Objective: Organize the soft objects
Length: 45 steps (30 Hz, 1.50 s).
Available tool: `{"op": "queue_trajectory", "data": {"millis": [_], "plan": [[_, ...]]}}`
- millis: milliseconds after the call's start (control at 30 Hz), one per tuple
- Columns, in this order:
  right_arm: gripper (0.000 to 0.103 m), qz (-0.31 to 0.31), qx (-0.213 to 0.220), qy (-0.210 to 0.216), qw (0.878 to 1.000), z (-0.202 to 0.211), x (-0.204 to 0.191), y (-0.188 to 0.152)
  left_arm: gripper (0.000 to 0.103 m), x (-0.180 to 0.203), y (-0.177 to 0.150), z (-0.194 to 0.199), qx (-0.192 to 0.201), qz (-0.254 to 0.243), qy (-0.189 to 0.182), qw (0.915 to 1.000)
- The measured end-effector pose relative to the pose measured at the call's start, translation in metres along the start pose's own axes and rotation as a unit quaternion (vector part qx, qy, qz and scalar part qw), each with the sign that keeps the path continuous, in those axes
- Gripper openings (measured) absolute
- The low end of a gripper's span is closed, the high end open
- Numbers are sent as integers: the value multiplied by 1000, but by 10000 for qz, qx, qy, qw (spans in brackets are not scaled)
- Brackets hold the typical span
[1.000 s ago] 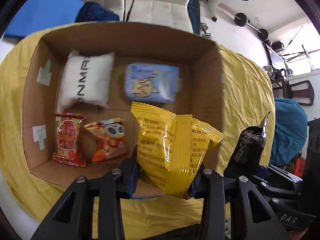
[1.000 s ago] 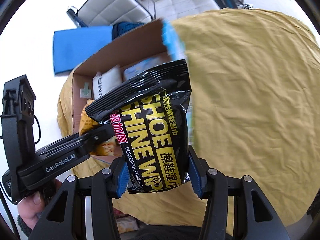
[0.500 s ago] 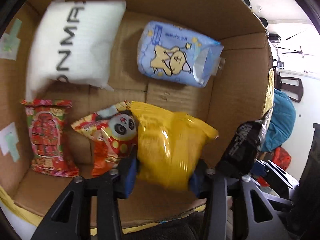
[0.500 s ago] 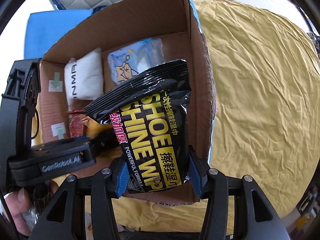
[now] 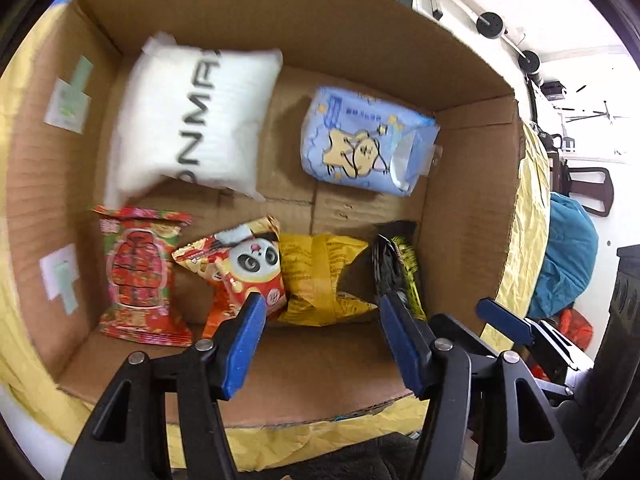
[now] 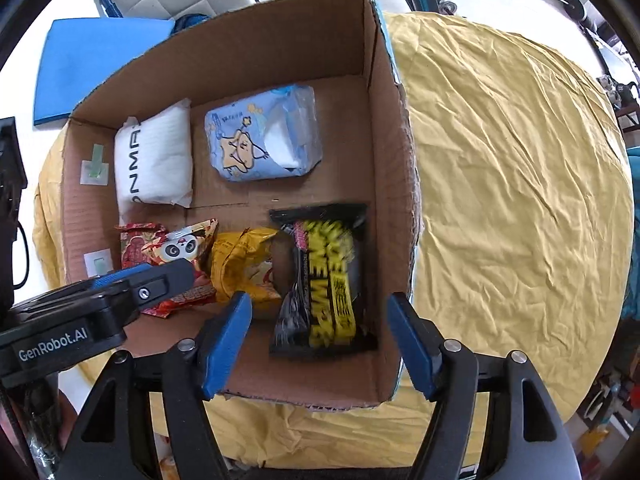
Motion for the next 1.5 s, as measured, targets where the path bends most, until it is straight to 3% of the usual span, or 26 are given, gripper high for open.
{"op": "queue_trajectory", "data": {"millis": [267, 533, 633, 767, 867, 1200, 1500], "plan": [[75, 53, 71, -2, 10000, 12, 0, -6, 58, -26, -10, 30, 632, -26, 497, 9968], [78, 342, 280, -124, 9989, 20, -11, -17, 58, -39, -13, 59, 1507, -120, 1229, 9808], [87, 422, 315, -99, 9986, 21, -16, -21, 62, -39, -17, 69, 1725, -194, 1464, 9739], [89, 459, 349, -123, 9983, 22, -18, -23, 79, -46, -19, 76, 1871, -176, 1550, 9699], [103, 456, 381, -119, 9982, 22, -19, -21, 94, -53, -18, 75, 1923, -131, 1658, 9671], [103, 547, 583, -185, 9966, 35, -22, -20, 101, -59, -21, 83, 2042, -13, 1614, 9655], [103, 710, 1141, 63, 9909, 103, -32, -50, 101, -46, -53, 140, 2575, 39, 1624, 9525]]}}
Point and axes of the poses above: each gripper's, at about its wrist camera, not at the fingertips, and z roughly against the way its jaws point, x to its right, y to its top, the point moved 10 cm from there along -z, roughly the way its jaws point, and after that the axes turned 10 degrees about y, right-handed, at the moved point
